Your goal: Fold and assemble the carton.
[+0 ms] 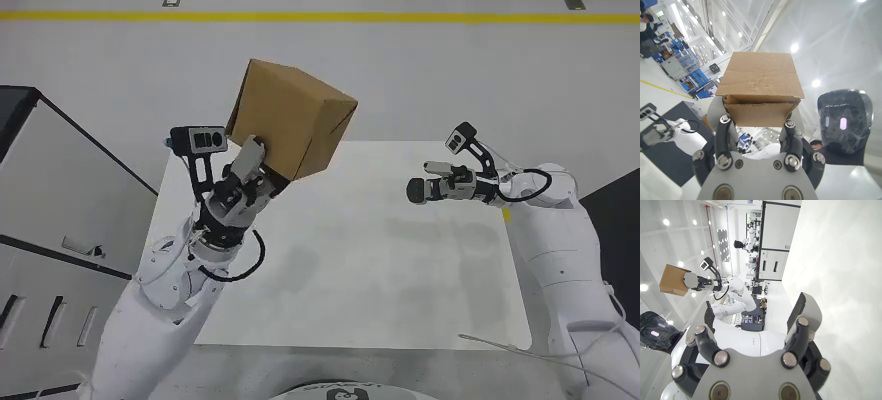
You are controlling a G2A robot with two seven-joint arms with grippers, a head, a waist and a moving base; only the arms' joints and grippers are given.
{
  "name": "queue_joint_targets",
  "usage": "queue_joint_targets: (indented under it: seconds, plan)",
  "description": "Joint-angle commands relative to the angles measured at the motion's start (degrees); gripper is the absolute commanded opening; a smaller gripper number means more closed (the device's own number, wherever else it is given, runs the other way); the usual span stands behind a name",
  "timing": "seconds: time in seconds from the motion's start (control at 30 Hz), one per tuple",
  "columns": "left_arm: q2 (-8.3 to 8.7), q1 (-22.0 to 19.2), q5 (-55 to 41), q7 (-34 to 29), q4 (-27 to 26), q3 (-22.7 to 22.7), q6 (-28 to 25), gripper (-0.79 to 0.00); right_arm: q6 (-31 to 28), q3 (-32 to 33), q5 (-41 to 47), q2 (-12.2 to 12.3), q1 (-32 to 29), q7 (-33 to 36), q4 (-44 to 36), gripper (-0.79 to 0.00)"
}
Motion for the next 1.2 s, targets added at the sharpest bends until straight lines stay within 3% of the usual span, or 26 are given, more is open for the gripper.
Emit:
queue_joint_targets:
  seconds: [0.0,0.23,0.53,0.77,1.17]
  plan:
    - [-0.22,0.43,-8.34,0.14,-0.37,0.77,2.8,-0.785,0.0,0.0,0.0,0.0,0.0,0.0,0.0,0.0]
    - [-1.08,1.29,-28.77,0.76,-0.22,0.39,6.09,-0.785,0.0,0.0,0.0,0.0,0.0,0.0,0.0,0.0]
    - [-1.13,1.32,-29.54,0.65,-0.26,0.4,6.3,-0.785,0.0,0.0,0.0,0.0,0.0,0.0,0.0,0.0]
    - [-2.19,1.94,-51.84,-3.8,-2.0,2.74,13.06,-0.785,0.0,0.0,0.0,0.0,0.0,0.0,0.0,0.0]
    - [-3.84,3.23,-69.85,-7.18,-2.29,4.36,16.7,-0.785,0.0,0.0,0.0,0.0,0.0,0.0,0.0,0.0]
